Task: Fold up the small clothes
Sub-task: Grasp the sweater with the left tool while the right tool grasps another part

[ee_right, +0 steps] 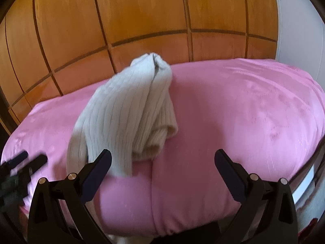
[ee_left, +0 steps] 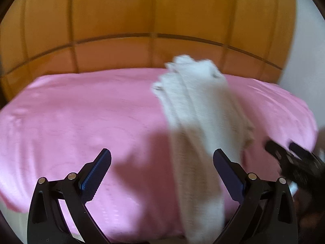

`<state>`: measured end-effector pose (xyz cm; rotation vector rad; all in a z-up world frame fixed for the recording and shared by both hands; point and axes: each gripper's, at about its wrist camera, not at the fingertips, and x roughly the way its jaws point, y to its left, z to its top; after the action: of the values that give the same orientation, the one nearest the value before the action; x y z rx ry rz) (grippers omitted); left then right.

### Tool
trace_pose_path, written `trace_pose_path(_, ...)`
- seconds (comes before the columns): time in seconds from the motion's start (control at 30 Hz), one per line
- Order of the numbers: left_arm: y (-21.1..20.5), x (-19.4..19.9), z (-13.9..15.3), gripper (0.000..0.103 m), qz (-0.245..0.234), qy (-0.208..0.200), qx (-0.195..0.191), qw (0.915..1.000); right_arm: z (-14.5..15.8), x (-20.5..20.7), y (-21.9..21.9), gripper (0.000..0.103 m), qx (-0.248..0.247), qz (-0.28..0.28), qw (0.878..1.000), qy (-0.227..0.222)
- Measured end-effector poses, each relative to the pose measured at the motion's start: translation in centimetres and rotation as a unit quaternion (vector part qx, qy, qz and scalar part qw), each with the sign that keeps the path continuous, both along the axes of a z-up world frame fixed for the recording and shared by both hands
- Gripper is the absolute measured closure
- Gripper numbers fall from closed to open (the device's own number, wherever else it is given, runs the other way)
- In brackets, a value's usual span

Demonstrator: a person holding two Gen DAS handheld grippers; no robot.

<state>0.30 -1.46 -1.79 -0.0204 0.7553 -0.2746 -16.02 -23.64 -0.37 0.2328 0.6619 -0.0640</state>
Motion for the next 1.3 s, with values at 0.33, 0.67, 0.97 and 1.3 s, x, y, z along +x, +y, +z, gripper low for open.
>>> trace_pose_path(0.33, -3.7, 1.6, -5.8, 0.052, -0.1, 0.107, 0.022, 0.9889, -0.6, 9.3, 2.3, 0.026, 0.019, 0.115, 0.992, 0.046)
trace_pose_path(0.67, 4.7, 3.2, -0.9, 0.089, -0.057, 0.071, -0.114, 0.9893, 1.6, 11.7, 2.3, 0.09, -0.004, 0.172, 0.984, 0.048)
trace_pose_path(0.97, 17.0, 9.8, 3.1, 0.089, 0.112, 0.029, -0.179, 0.977, 4.7, 15.2, -6.3, 0.091, -0.109, 0.057, 0.992, 0.009)
trace_pose_path(1.3, 22.9, 19.2, 3.7, 0.088, 0.236, 0.04, -0.109, 0.9648, 1.5, 25.0, -20.5, 0.094, -0.114, -0.16, 0.975, 0.108)
